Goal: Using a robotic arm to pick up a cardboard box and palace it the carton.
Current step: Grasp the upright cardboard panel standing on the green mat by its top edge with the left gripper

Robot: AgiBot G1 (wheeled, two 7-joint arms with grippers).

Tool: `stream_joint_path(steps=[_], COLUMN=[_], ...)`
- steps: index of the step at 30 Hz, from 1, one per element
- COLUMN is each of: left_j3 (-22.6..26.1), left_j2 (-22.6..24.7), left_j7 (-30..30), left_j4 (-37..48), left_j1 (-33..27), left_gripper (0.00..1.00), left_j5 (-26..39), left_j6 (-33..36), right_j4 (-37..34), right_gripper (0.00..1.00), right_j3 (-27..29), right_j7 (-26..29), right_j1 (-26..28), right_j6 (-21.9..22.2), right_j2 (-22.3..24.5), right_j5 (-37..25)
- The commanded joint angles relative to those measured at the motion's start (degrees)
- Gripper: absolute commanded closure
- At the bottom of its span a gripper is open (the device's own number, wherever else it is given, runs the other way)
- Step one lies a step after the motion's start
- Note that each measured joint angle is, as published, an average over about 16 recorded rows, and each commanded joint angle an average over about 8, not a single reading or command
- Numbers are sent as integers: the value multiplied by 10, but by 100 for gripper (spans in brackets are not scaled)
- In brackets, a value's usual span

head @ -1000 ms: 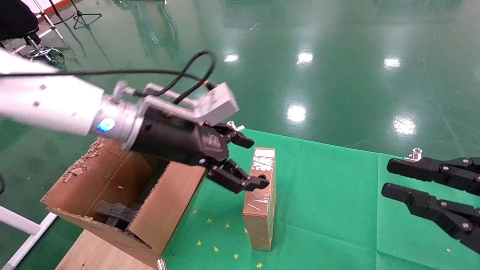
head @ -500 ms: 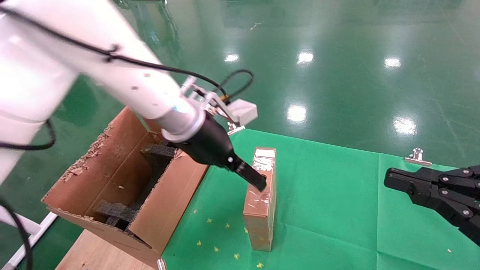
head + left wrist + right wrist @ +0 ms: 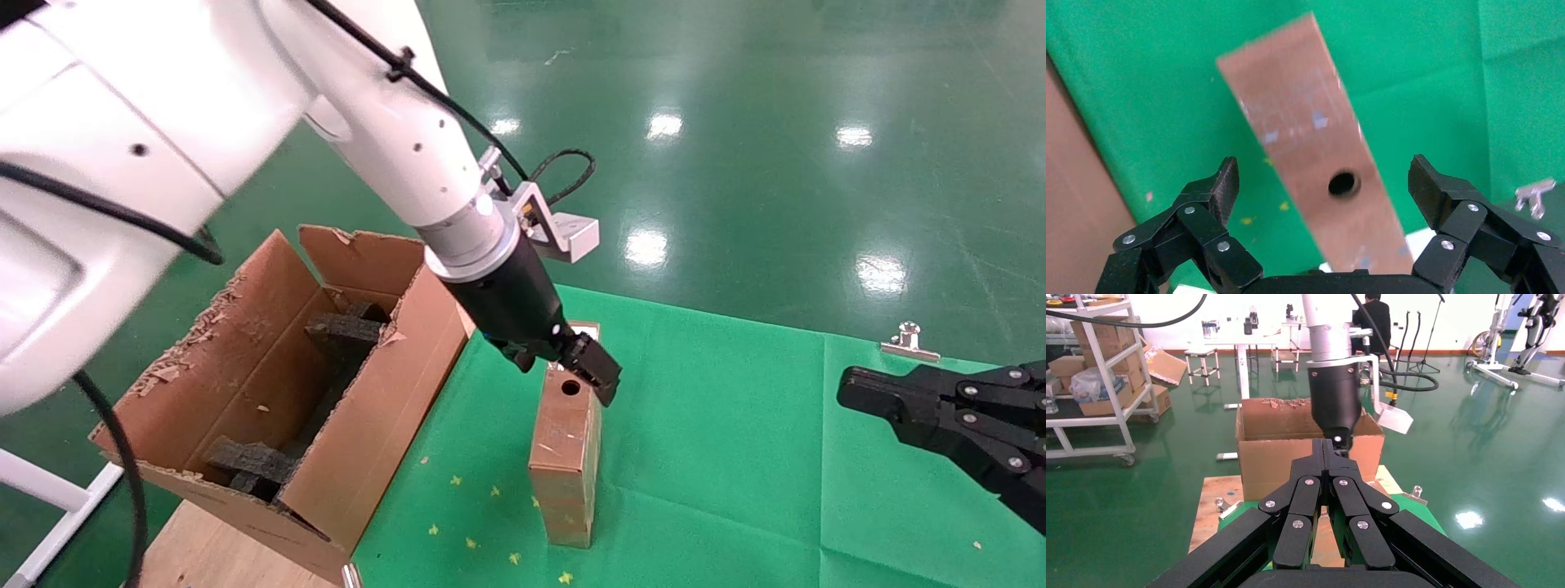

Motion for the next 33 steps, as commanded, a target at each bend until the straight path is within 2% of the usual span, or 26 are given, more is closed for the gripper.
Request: stream_joint_path(steps=[1,5,6,11,13,14,19,21,33], left_j3=[4,7,9,16,18,18,16,16,13], left_j2=[14,30,34,44,46,46,44,43,40], left_j7=[9,30,34,47,49,49,47,46,45], left_j4=[29,69,76,98,101,101,97,96,91], left_j1=[3,8,8,4,2,2,2,3,5], left_gripper=[0,0,0,1,14,24,86,98,100], left_j5=[1,6,7,19,22,22,20,19,16], left_j6=[-8,-19,-20,-27,-29,-29,-28,-27,-24], right_j4=[0,0,0,0,0,0,0,0,0], right_gripper=[100,100,96,34,9,0,0,0,0], right_j3=[0,0,0,0,0,0,0,0,0], right_j7=[0,0,0,0,0,0,0,0,0], right_j1=[0,0,0,0,0,0,0,0,0], right_j6=[0,0,0,0,0,0,0,0,0], right_j2=[0,0,0,0,0,0,0,0,0], right_j5=[0,0,0,0,0,0,0,0,0])
